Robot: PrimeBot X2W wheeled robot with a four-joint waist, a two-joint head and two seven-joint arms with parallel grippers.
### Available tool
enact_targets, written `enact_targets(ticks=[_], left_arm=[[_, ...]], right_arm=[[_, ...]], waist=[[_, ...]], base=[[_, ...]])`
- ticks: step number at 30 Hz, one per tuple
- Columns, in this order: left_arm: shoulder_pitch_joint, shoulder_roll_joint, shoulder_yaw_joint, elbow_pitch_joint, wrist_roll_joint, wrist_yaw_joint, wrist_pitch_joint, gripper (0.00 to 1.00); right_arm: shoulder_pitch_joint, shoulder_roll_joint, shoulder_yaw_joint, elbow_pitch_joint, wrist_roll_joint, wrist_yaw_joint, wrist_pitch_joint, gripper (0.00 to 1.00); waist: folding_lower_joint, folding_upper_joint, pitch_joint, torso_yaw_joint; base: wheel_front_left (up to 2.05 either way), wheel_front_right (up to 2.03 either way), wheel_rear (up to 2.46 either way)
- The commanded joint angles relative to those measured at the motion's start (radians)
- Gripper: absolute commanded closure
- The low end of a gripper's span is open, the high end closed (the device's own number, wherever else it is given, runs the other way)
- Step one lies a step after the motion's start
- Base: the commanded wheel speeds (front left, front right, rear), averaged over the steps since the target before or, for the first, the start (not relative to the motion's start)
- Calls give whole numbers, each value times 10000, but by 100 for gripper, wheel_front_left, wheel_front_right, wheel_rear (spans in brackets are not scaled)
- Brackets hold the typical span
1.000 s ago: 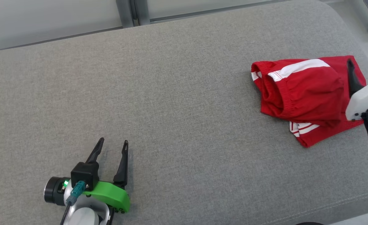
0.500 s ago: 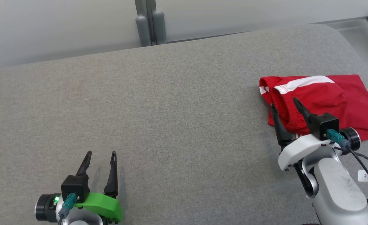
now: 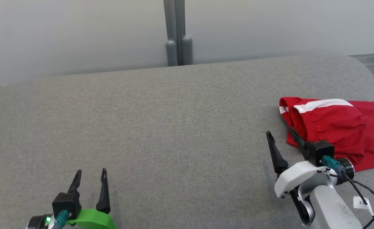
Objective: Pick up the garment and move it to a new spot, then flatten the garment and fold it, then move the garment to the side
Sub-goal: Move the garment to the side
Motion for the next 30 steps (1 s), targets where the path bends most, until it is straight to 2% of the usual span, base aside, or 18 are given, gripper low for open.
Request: enact_targets(ticks=[1, 12, 23, 30], left_arm=[[143, 42, 41, 17, 55, 37, 8, 0], [33, 42, 271, 113, 131, -38, 8, 0], [199, 42, 463, 203, -42, -144, 8, 0], [251, 42, 432, 194, -115, -217, 9, 0]], right_arm=[[176, -4, 1, 50, -99, -18, -35, 0], [435, 151, -304, 231, -329, -18, -33, 0], [949, 246, -892, 25, -1308, -17, -34, 0], [1022, 285, -938, 95, -1394, -17, -34, 0]], waist=[[0, 0, -184, 154], [0, 0, -435, 203], [0, 0, -654, 33], [0, 0, -704, 50]], base=[[0, 0, 0], [0, 0, 0], [0, 0, 0], [0, 0, 0]])
